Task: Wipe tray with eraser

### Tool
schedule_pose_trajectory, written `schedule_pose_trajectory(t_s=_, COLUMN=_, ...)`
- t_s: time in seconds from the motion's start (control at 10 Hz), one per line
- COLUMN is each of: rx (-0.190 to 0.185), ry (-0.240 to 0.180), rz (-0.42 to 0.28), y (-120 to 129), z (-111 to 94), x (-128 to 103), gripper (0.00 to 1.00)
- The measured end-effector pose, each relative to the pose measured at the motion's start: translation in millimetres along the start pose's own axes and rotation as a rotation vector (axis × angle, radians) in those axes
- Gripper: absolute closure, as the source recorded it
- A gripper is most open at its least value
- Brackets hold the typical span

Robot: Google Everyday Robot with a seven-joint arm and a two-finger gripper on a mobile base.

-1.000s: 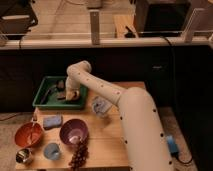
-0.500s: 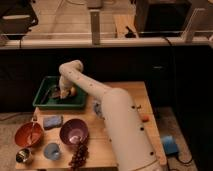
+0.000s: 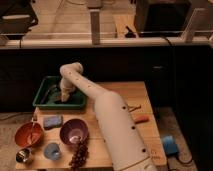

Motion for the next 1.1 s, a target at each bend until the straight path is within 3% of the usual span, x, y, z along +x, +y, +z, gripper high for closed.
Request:
schedule_pose_trajectory(t_s=0.3, rx=0.019, ry=0.019, rz=0.079, y=5, z=-33, x=28, gripper=0.98)
schedule_pose_trajectory(t_s=0.5, rx=0.026, ry=0.024, rz=0.127, y=3, z=-41, x=44, gripper=0.98)
schedule_pose_trajectory(t_s=0.8, rx=0.056, ry=-0.01, rz=0.148, y=-20, z=-28, x=53, gripper=0.98)
schedule_pose_trajectory(t_s=1.1, rx=0.072, ry=-0.063, rz=0.127, y=-38, z=-18, x=41, gripper=0.98)
